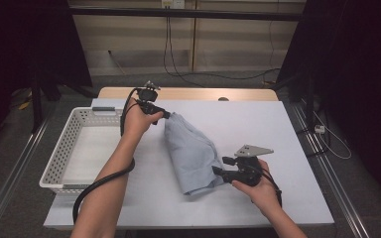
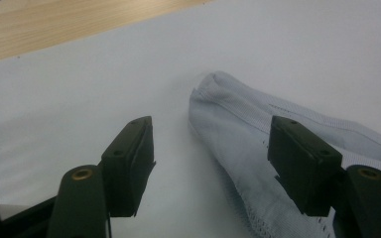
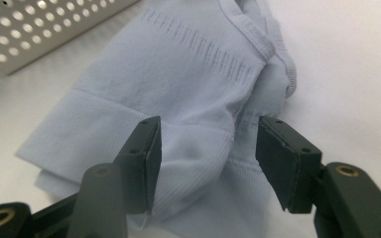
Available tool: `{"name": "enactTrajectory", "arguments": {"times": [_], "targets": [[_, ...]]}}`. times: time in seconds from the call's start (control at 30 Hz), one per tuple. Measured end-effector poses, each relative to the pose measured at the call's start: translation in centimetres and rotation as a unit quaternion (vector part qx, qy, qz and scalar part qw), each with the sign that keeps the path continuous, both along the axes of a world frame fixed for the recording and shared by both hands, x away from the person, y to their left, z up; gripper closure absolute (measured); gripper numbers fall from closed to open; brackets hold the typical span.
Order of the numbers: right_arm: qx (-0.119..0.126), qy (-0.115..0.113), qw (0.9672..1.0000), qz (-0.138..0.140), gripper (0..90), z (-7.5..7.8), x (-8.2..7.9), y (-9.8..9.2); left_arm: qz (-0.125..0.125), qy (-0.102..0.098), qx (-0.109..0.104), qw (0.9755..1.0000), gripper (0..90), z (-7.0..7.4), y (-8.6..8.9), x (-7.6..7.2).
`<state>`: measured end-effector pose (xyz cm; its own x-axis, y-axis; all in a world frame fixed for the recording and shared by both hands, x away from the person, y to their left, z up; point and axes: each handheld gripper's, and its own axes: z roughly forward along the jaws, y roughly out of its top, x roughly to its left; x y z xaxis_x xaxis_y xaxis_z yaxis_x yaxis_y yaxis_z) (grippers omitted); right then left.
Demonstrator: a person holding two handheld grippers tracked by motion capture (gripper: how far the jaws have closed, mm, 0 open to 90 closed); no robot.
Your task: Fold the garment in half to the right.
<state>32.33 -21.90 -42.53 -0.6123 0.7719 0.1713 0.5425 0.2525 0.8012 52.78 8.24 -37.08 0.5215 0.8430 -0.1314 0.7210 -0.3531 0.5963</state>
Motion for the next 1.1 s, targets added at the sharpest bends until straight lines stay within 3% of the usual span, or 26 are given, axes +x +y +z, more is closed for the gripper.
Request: {"name": "enactTrajectory", "arguments": {"times": [0.13,0.2,0.3,0.33,0.53,0.67,0.8,1.1], "targets": [[-0.013,0.008,0.9999,0.003,48.2,-0.9,0.9,0.6,-0.001,0.001,-0.003,1.0,33.5,-0.1,0.1,-0.4],[-0.016,0.015,0.9997,0.006,60.0,-1.4,1.3,0.7,-0.003,0.003,-0.003,1.0,33.1,-0.1,0.1,-0.6],[-0.006,0.03,0.9995,0.011,85.8,-1.6,1.7,0.4,-0.005,0.002,-0.006,1.0,32.9,-0.2,0.2,-0.8],[0.003,0.029,0.9995,0.011,86.0,-1.5,1.8,0.2,-0.006,0.002,-0.007,1.0,32.9,-0.2,0.3,-0.9],[-0.002,0.005,1.0,0.001,86.4,0.1,2.0,-0.6,-0.01,-0.004,-0.01,0.9999,32.8,-0.3,0.5,-1.4],[-0.023,0.011,0.9997,-0.005,86.1,-1.1,2.3,-0.8,-0.012,-0.005,-0.012,0.9998,32.2,-0.2,0.5,-1.6],[-0.06,0.012,0.9981,-0.006,85.5,-2.3,2.3,-0.8,-0.012,-0.003,-0.013,0.9998,31.6,-0.5,0.5,-1.7],[-0.059,0.014,0.9981,-0.011,79.9,-2.7,2.2,-1.2,-0.015,0.003,-0.012,0.9998,30.9,-1.1,0.2,-1.8]]}}
